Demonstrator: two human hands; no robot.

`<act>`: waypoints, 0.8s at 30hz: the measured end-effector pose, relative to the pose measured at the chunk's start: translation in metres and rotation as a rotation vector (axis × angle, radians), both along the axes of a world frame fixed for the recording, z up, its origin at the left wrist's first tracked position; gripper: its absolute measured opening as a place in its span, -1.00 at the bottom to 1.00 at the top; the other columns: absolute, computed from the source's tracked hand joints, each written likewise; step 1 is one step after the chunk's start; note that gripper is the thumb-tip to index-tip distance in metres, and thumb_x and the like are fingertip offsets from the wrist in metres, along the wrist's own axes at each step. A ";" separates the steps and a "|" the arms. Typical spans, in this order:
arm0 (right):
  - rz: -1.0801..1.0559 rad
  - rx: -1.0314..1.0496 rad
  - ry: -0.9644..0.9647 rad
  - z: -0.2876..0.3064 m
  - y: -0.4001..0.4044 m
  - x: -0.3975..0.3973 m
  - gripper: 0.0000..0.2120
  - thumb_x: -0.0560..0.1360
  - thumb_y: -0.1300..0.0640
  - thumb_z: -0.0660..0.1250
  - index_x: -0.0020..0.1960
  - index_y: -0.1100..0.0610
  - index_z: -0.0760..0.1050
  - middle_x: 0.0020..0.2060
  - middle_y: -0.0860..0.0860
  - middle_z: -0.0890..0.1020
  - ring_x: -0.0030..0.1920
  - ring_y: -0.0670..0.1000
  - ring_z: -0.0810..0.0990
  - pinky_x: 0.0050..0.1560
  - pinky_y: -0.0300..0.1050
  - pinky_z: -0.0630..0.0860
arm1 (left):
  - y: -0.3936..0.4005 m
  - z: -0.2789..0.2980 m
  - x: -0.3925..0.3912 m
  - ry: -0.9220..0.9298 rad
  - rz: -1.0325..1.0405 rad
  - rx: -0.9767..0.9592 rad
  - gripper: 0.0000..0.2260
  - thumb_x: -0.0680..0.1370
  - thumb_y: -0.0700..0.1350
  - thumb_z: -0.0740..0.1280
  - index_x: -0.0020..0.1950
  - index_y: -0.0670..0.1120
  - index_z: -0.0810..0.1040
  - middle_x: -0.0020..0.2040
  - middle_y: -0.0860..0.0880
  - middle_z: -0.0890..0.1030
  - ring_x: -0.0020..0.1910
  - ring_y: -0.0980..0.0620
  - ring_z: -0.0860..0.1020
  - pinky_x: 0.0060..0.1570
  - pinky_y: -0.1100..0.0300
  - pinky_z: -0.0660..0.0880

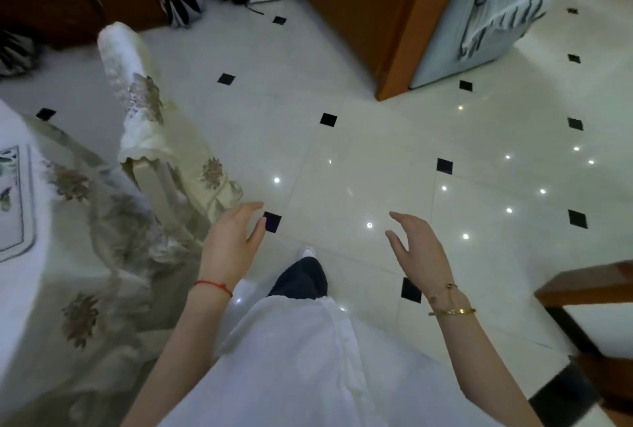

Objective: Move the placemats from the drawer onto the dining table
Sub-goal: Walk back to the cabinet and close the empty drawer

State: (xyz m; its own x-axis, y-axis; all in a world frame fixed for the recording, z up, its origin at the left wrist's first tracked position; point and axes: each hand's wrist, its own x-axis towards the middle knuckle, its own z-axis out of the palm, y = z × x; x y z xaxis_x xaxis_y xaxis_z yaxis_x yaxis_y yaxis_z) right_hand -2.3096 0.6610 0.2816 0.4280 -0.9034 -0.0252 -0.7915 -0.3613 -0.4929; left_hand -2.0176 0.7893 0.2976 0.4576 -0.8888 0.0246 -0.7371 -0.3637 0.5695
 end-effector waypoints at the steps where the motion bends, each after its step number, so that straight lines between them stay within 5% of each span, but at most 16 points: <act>1: 0.013 -0.002 -0.005 0.002 -0.027 0.015 -0.65 0.58 0.09 0.27 0.34 0.14 0.43 0.22 0.06 0.55 0.27 0.03 0.45 0.25 -0.31 0.23 | -0.020 0.003 0.013 0.003 0.029 -0.003 -0.71 0.57 -0.10 0.27 0.28 -0.10 0.51 0.19 -0.10 0.58 0.13 -0.09 0.55 0.07 0.13 0.44; 9: 0.134 -0.066 -0.018 0.027 -0.215 0.138 -0.66 0.58 0.09 0.25 0.33 0.15 0.44 0.23 0.05 0.55 0.28 0.04 0.44 0.26 -0.23 0.28 | -0.176 0.024 0.127 -0.035 0.106 -0.048 -0.72 0.57 -0.09 0.26 0.26 -0.11 0.51 0.13 -0.10 0.59 0.04 -0.09 0.56 0.05 0.00 0.54; 24: 0.366 -0.029 -0.017 0.003 -0.513 0.356 -0.67 0.58 0.09 0.26 0.32 0.16 0.45 0.22 0.06 0.56 0.26 0.04 0.46 0.28 -0.16 0.35 | -0.411 0.000 0.297 -0.062 0.338 -0.009 -0.74 0.56 -0.11 0.29 0.23 -0.12 0.54 0.14 -0.09 0.61 0.13 -0.08 0.56 0.12 0.06 0.48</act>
State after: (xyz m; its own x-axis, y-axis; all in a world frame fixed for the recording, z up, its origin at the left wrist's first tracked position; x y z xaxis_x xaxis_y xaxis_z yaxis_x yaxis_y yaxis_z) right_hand -1.9536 0.1479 0.2851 0.7231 -0.6907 0.0079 -0.5990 -0.6328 -0.4907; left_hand -1.7210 0.3781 0.2978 0.7234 -0.6871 0.0683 -0.6091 -0.5884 0.5317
